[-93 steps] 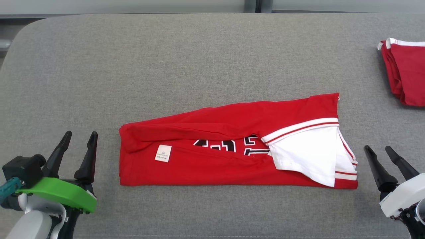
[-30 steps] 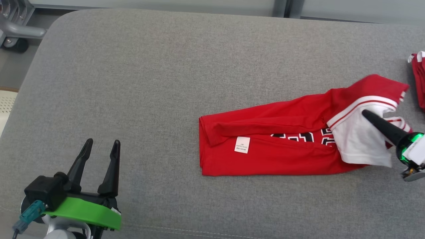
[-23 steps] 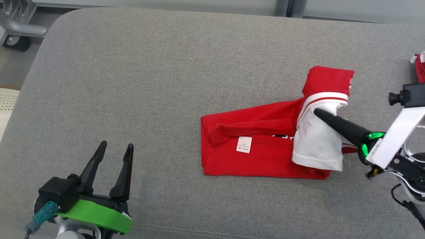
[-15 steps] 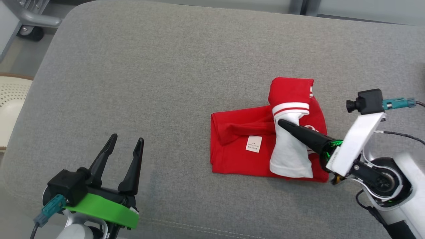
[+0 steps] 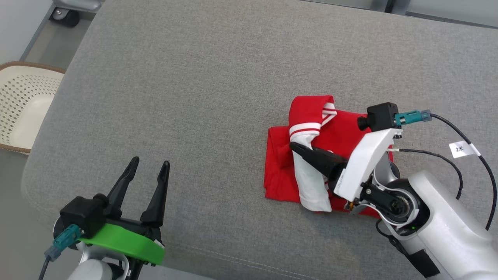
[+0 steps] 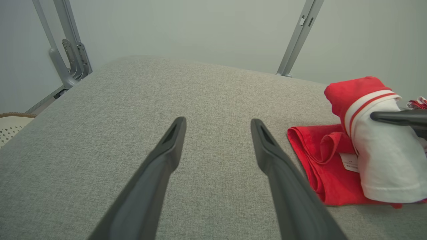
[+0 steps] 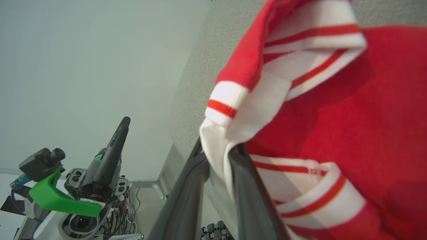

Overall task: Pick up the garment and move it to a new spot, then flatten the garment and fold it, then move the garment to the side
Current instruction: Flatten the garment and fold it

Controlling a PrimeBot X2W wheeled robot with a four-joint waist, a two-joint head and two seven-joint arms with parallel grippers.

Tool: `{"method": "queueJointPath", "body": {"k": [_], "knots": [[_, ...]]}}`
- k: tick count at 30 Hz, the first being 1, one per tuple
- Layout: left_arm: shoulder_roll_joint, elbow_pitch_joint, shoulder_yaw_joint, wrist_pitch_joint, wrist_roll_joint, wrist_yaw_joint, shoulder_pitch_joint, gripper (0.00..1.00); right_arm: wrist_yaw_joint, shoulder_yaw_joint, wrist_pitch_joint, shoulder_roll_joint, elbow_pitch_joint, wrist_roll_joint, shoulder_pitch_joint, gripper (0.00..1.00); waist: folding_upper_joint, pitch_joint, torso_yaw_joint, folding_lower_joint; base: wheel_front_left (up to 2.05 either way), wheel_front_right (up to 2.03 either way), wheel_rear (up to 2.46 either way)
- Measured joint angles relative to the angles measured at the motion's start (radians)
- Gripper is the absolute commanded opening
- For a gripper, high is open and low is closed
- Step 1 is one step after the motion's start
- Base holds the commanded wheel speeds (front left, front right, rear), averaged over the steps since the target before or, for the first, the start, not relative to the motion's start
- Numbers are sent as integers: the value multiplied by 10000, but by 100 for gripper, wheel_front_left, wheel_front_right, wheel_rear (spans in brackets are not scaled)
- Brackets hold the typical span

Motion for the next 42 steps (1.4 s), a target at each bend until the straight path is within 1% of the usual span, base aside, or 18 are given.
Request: {"method": "queueJointPath", "body": {"k": [1, 7, 12, 15, 17, 18, 20, 23, 25, 26, 28, 32, 34, 38, 42], "knots": [[-2, 29, -4, 0, 0, 0, 0, 100, -58, 38, -17, 63, 61, -82, -85, 100, 0, 2, -3, 0, 0, 0, 0], [2, 169, 73, 0, 2, 0, 0, 100, -46, 426, -117, 694, 320, -297, -718, 100, 0, -28, -188, 0, 0, 0, 0], [82, 196, 213, -2, 2, 23, 4, 100, 171, 428, -410, 1244, 222, -247, -988, 100, 0, -101, -473, 0, 0, 0, 0], [211, 186, 397, -2, 2, 61, 16, 100, 303, 174, -658, 1260, -144, -199, -1053, 100, 0, -148, -693, 0, 0, 0, 0], [255, 169, 500, -4, 0, 75, 21, 100, 305, -182, -899, 1041, -337, -226, -1101, 100, 0, -179, -853, 0, 0, 0, 0], [257, 146, 541, -4, 0, 77, 25, 100, 305, -339, -986, 773, -407, -334, -1102, 100, 0, -194, -933, 0, 0, 0, 0], [261, 58, 665, -10, 0, 132, 38, 100, 284, -675, -1089, 42, -420, -681, -1092, 100, 0, -218, -1094, 0, 0, 0, 0], [282, -155, 744, -12, 0, 157, 42, 100, 92, -1356, -1283, -988, -305, -1020, -894, 100, 0, -223, -1316, 0, 0, 0, 0], [257, -226, 721, -10, 0, 157, 39, 100, -50, -1747, -1354, -1515, -134, -1028, -467, 100, 0, -190, -1414, 0, 0, 0, 0], [257, -226, 721, -10, 0, 157, 39, 100, -50, -1747, -1354, -1515, -134, -1028, -467, 100, 0, -190, -1414, 0, 0, 0, 0], [245, -274, 715, -12, 0, 157, 40, 100, -56, -1894, -1352, -1802, 82, -972, 2, 100, 0, -117, -1453, 0, 0, 0, 0], [232, -418, 640, -12, 0, 157, 40, 100, -12, -1925, -1290, -1783, 328, -449, 789, 100, 0, 48, -1457, 0, 0, 0, 0], [221, -441, 570, -12, 0, 157, 40, 100, 167, -1827, -1112, -1735, 449, -146, 1018, 100, 0, 133, -1430, 0, 0, 0, 0], [209, -453, 453, -12, 2, 155, 32, 100, 387, -1766, -966, -1590, 639, 313, 1232, 100, 0, 269, -1320, 0, 0, 0, 0], [199, -451, 443, -12, 2, 155, 21, 100, 497, -1655, -711, -1576, 813, 520, 1232, 100, 0, 370, -1178, 0, 0, 0, 0]]}}
